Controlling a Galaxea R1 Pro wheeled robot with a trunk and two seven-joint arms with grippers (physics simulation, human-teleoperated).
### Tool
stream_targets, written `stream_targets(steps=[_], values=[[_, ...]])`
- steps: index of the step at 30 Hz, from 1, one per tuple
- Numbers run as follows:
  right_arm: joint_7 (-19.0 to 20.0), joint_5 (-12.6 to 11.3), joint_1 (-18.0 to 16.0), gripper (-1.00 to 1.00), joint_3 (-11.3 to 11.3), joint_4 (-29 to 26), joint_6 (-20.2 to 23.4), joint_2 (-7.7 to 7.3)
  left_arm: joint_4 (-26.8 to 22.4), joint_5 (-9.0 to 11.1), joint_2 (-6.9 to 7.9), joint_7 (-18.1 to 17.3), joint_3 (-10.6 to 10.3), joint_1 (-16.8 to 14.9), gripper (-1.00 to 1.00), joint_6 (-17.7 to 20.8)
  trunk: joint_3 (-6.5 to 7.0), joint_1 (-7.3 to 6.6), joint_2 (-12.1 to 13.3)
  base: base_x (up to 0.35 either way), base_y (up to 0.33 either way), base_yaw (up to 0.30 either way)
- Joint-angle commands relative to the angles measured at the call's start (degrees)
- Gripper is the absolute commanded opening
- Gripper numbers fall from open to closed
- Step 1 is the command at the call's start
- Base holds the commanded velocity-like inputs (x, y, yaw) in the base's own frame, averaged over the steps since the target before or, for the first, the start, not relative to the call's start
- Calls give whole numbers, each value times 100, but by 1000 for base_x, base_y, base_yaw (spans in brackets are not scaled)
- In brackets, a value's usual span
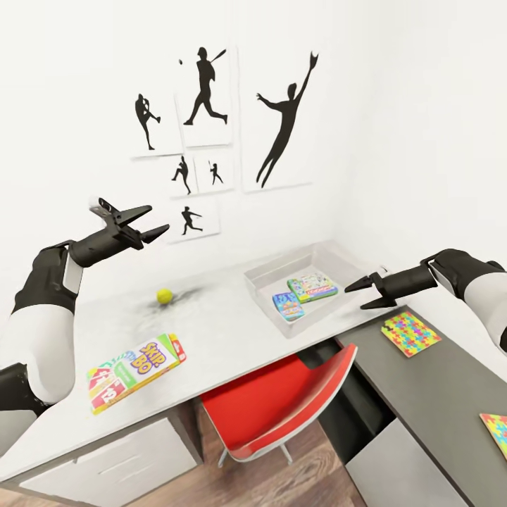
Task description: Put all the toys in the child's room - the three board games (two on the bed and one on the table), the two jigsaw puzzles on the table, and the tennis ball on the table - inside the toy box on the table in the child's room.
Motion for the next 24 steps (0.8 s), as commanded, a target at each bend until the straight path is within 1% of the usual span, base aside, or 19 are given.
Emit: stream_targets(steps=[1,13,16,17,18,24], values=[[24,-28,-6,100,41,-9,40,-4,2,-14,0,-29,4,-5,100,61,-2,4,-11,-16,1,64],[-11,-21,15,100,-27,-9,40,-12,2,-17,1,-29,5,-4,100,61,96,4,-11,-70,0,55],[-70,-20,22,100,-27,-9,40,-11,2,-18,1,-29,5,-3,100,61,103,4,-11,-91,0,15],[-175,-25,24,100,-34,-9,37,-6,2,-17,1,-29,10,-3,100,61,104,4,-11,-99,0,4],[-187,-26,23,100,-40,-9,36,-6,2,-17,1,-29,11,-3,100,61,104,4,-11,-104,0,3],[-214,-27,16,100,-176,-9,39,-15,2,-17,1,-29,10,-3,100,61,107,4,-11,-81,0,1]])
